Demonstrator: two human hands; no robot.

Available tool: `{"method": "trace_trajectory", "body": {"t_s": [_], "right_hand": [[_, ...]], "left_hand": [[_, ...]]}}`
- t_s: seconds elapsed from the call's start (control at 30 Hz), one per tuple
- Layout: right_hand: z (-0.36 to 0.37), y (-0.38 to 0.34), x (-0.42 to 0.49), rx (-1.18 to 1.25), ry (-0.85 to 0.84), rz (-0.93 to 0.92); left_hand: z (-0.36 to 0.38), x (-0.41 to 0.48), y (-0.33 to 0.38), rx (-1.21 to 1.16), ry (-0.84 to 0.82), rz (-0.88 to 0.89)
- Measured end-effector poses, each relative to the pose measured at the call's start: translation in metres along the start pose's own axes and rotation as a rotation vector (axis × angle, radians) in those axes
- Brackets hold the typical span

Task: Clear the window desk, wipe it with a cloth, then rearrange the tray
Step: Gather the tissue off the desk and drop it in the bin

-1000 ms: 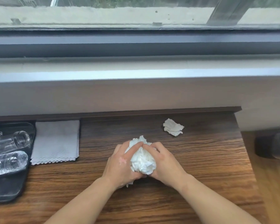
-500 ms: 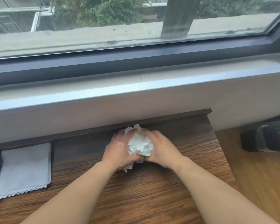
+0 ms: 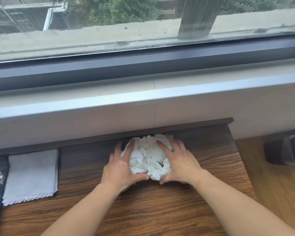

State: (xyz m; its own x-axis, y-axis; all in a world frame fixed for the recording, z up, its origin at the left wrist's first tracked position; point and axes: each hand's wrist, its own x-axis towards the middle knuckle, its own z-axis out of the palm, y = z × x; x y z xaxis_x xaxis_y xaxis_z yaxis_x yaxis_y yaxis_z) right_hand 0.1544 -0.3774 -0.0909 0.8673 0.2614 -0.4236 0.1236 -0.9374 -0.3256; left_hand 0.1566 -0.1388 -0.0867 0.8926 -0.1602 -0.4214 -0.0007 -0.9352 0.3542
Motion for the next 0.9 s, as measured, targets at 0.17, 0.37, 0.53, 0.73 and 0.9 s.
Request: {"method": "trace_trajectory", "body": {"t_s": [0.17,0.37,0.53,0.73,0.9], "right_hand": [[0.012,-0.004,0.004,0.003,-0.003,-0.029],[0.024,-0.020,-0.003,0.186,-0.043,-0.125],[0.043,-0.025,-0.024,0.459,-0.150,-0.144],[0.056,-0.033,-0.050,0.676,-0.125,-0.082],[0.065,-0.039,-0.078,0.735,-0.080,-0.049]], "left_hand": [[0.013,0.000,-0.003,-0.074,-0.019,0.071],[0.031,-0.006,-0.008,-0.275,0.006,0.081],[0.040,-0.016,-0.010,-0.426,0.008,0.089],[0.046,-0.036,-0.004,-0.500,-0.011,0.099],[0.050,-0.062,0.010,-0.512,-0.028,0.094]]}}
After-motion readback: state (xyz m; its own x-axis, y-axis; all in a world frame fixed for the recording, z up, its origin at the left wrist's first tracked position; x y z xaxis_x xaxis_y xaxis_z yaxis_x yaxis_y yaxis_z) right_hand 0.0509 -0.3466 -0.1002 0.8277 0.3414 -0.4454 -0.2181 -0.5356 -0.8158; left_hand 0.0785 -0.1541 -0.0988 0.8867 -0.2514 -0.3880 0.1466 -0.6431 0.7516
